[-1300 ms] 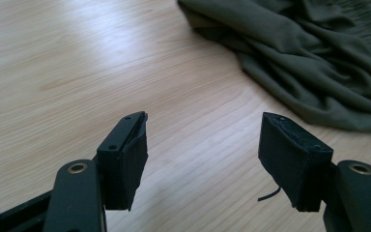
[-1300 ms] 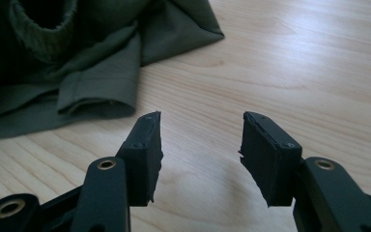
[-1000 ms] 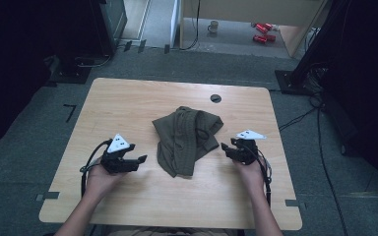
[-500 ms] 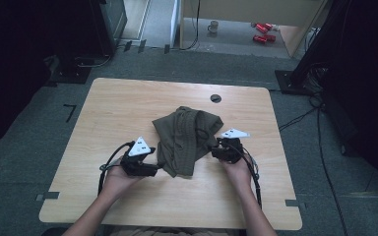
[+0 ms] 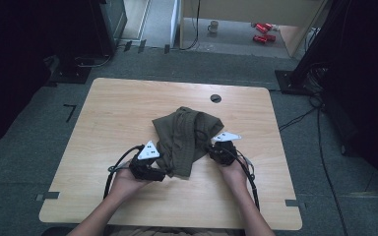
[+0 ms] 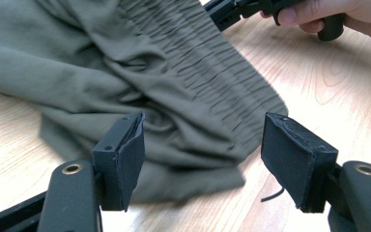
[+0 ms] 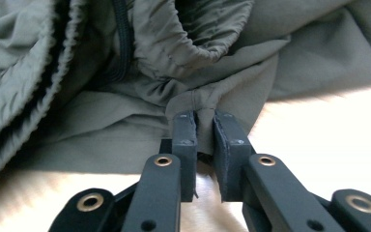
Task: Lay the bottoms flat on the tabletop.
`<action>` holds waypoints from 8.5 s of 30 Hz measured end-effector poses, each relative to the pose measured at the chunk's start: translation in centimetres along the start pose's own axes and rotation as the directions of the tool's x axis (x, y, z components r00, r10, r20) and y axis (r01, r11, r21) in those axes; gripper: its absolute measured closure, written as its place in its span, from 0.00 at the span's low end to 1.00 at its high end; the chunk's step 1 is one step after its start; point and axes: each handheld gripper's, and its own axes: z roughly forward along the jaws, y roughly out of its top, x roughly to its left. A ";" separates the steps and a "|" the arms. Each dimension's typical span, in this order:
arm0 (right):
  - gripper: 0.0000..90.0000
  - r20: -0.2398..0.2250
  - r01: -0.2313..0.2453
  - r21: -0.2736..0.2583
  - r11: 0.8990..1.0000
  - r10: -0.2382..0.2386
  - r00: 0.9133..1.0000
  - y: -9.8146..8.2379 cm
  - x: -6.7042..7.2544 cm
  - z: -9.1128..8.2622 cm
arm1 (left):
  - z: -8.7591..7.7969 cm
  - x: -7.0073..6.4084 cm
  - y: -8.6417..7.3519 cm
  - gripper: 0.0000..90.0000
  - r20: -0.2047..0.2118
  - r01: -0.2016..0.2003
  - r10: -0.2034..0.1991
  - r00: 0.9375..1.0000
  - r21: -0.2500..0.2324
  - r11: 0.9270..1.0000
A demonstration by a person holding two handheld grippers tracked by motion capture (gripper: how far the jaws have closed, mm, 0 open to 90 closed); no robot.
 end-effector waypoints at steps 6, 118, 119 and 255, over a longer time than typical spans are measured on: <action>0.91 -0.030 0.009 0.007 1.000 -0.009 1.000 -0.5 1.4 -0.5 | 0.4 -0.8 -0.3 0.34 0.010 -0.021 0.020 1.000 0.009 1.000; 0.71 -0.094 0.126 -0.038 0.991 -0.129 0.987 -2.3 4.4 -5.8 | -5.1 9.4 4.8 0.70 -0.075 0.162 -0.176 0.981 -0.168 0.972; 0.70 -0.093 0.123 -0.042 0.992 -0.126 0.988 -2.1 4.4 -5.8 | -5.0 9.1 4.6 0.70 -0.084 0.154 -0.169 0.982 -0.157 0.975; 0.67 0.167 -0.162 -0.073 0.984 0.172 0.971 3.6 -9.7 -3.9 | -9.0 6.8 -4.9 0.73 -0.110 0.292 -0.296 0.949 -0.050 0.955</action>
